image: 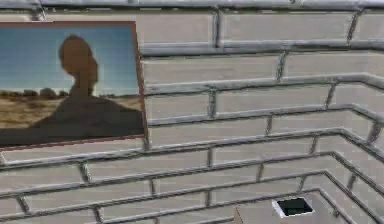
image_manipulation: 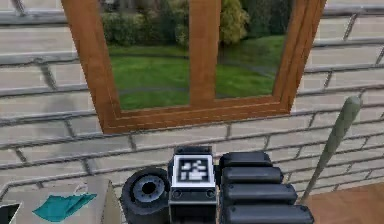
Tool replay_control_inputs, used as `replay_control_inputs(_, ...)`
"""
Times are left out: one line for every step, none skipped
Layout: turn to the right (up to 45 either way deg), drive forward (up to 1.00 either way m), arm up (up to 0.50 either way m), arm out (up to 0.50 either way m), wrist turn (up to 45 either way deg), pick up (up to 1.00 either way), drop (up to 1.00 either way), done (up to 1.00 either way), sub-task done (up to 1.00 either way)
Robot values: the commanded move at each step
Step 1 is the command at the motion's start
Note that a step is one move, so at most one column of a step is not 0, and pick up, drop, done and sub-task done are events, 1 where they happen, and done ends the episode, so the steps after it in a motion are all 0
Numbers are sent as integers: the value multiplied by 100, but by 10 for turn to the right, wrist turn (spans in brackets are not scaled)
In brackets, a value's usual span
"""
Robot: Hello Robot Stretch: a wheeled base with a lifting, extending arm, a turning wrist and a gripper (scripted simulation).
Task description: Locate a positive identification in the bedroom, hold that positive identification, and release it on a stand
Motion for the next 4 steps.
replay_control_inputs(-450, 0, 0, 0, 0, 0, 0, 0, 0)
replay_control_inputs(-450, 0, 0, 0, 0, 0, 0, 0, 0)
replay_control_inputs(-420, 0, 0, 0, 0, 0, 0, 0, 0)
replay_control_inputs(0, 10, 0, 0, 0, 0, 0, 0, 0)
